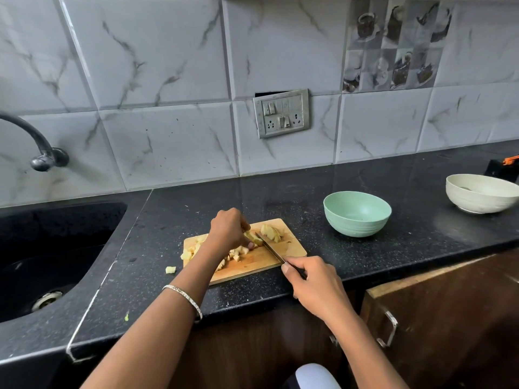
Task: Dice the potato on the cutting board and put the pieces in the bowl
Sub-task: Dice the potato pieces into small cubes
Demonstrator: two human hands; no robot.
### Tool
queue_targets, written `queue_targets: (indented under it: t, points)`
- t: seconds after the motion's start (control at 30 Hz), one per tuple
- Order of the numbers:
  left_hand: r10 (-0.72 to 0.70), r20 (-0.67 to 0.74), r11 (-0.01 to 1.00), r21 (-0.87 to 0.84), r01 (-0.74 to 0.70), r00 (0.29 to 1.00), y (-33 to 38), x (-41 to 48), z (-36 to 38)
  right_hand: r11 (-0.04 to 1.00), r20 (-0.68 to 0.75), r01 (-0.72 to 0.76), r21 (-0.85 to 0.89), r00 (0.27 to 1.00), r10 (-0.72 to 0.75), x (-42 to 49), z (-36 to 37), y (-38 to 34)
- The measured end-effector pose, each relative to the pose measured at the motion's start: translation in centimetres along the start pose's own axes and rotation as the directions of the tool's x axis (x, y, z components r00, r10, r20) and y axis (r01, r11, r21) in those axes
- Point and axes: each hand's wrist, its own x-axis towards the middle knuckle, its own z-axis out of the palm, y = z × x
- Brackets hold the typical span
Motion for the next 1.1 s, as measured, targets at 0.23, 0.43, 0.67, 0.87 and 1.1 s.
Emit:
queue_targets:
  t: [0.23, 0.43, 0.67, 0.87, 1.1]
  points:
    - [-0.029, -0.017, 0.999, 0.031, 0.030, 0.999, 0.8, 0.3, 0.3, 1.000, -0.001, 0.021, 0.013, 1.000, -0.021, 0.2, 0.3, -0.1]
    - [-0.039, 0.005, 0.998, 0.042, 0.038, 0.999, 1.1, 0.5, 0.0, 0.999, 0.003, 0.037, 0.015, 0.999, -0.037, 0.4, -0.5, -0.6]
    - [-0.037, 0.103, 0.980, -0.191, 0.056, 0.994, -1.0, 0.6, -0.7, 0.999, 0.001, 0.025, 0.035, 1.000, -0.025, 0.4, -0.3, -0.3]
    - [-0.101, 0.100, 0.960, -0.252, 0.123, 0.990, -1.2, 1.3, -0.4, 0.998, -0.003, -0.002, 0.059, 1.000, 0.002, 0.4, 0.0, 0.1]
    - [-0.080, 0.065, 0.973, -0.209, 0.092, 0.995, -0.7, 1.8, 0.7, 0.998, -0.019, 0.006, 0.057, 1.000, -0.005, 0.0, -0.3, 0.3]
